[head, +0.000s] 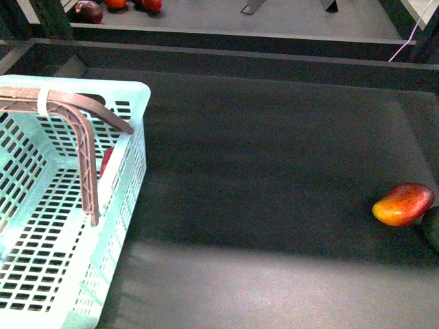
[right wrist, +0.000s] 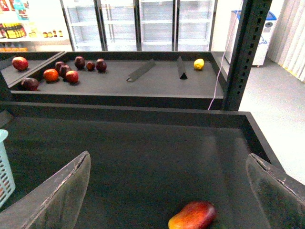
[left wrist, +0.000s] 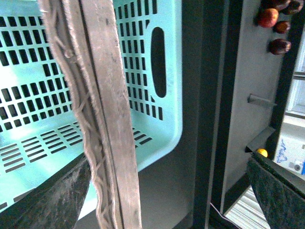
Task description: Pick apple with right arm and hold basket with left
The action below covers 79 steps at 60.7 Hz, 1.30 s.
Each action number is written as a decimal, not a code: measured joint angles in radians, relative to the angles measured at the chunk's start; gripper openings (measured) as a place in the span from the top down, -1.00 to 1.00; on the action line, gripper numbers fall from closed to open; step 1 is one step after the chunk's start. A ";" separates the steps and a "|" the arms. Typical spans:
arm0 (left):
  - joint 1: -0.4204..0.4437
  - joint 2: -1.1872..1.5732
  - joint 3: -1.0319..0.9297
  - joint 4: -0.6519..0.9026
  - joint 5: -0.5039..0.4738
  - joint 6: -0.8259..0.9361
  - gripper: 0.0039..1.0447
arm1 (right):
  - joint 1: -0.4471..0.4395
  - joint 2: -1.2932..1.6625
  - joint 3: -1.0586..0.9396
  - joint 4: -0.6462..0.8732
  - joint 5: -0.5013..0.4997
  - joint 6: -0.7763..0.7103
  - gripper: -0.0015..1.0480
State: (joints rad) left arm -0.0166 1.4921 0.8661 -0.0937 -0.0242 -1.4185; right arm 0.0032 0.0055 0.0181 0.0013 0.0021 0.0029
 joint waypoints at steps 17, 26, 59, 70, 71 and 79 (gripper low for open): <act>-0.036 -0.198 0.006 -0.111 -0.051 -0.009 -0.86 | 0.000 0.000 0.000 0.000 0.000 0.000 -0.83; -0.036 -0.197 0.006 -0.114 -0.051 -0.012 -0.86 | 0.000 0.000 0.000 0.000 0.000 0.000 -0.83; 0.014 -0.497 -0.629 0.840 0.024 1.389 0.95 | 0.000 0.000 0.000 0.000 0.000 0.000 -0.83; 0.014 -0.602 -0.707 0.818 0.024 1.401 0.95 | 0.000 0.000 0.000 0.000 0.000 0.000 -0.83; 0.014 -0.614 -0.715 0.813 0.024 1.401 0.95 | 0.000 0.000 0.000 0.000 0.000 0.000 -0.83; 0.014 -0.688 -0.752 0.777 0.024 1.404 0.95 | 0.000 0.000 0.000 0.000 0.000 0.000 -0.83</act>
State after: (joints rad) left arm -0.0025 0.8040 0.1143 0.6830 0.0002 -0.0147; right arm 0.0032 0.0055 0.0181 0.0013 0.0025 0.0029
